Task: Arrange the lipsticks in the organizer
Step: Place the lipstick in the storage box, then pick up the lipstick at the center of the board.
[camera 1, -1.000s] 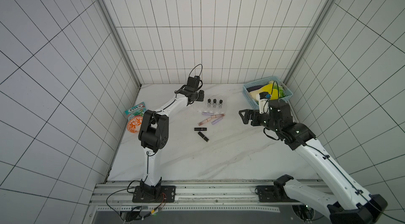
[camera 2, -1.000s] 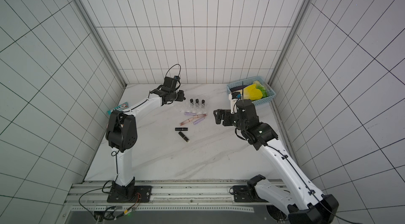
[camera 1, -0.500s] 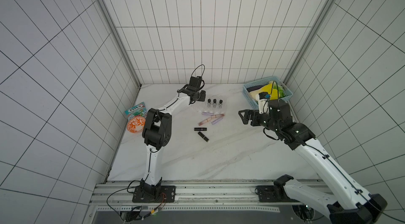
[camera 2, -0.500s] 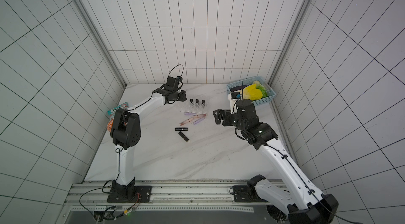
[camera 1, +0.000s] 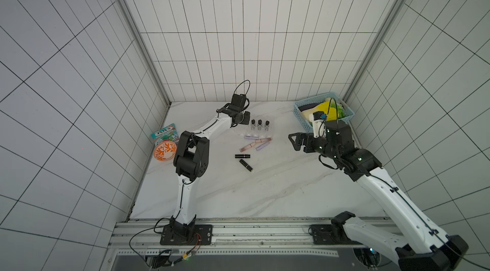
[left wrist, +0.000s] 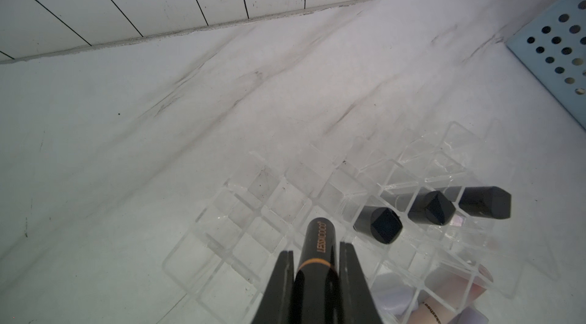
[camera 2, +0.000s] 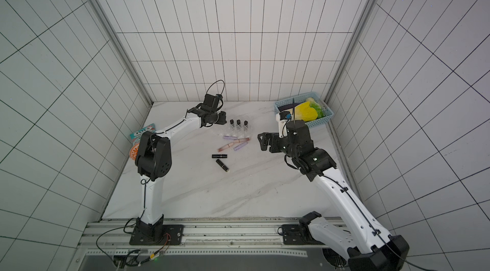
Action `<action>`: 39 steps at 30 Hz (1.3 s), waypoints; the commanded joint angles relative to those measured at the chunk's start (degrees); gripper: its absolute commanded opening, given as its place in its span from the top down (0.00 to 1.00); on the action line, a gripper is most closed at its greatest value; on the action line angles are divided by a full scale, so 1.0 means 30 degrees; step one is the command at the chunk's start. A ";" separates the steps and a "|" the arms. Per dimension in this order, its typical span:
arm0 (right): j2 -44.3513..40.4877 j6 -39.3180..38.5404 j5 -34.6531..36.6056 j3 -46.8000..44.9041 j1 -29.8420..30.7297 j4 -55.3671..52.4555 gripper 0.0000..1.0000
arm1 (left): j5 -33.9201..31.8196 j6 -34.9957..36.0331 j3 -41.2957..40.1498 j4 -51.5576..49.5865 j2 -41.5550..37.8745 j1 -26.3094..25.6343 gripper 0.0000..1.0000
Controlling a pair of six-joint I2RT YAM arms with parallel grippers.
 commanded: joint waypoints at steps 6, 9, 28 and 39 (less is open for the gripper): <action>0.0153 -0.0180 -0.0538 -0.0396 -0.0161 0.0209 0.00 | -0.0855 0.0377 0.0329 -0.0562 0.0545 -0.0088 0.79; 0.0395 -0.0209 -0.0713 -0.0345 -0.0154 0.0210 0.00 | -0.0913 0.0348 0.0439 -0.0562 0.0522 -0.0120 0.58; 0.5778 -0.3097 -0.2611 0.2486 0.0128 -0.3947 0.04 | 0.0320 -0.4063 -1.1322 0.5339 -1.4275 0.0726 0.19; 1.4175 -0.4483 -0.0795 0.7357 0.4445 -0.5158 0.12 | 0.1460 -0.7833 -2.2134 1.0680 -2.1496 0.3787 0.15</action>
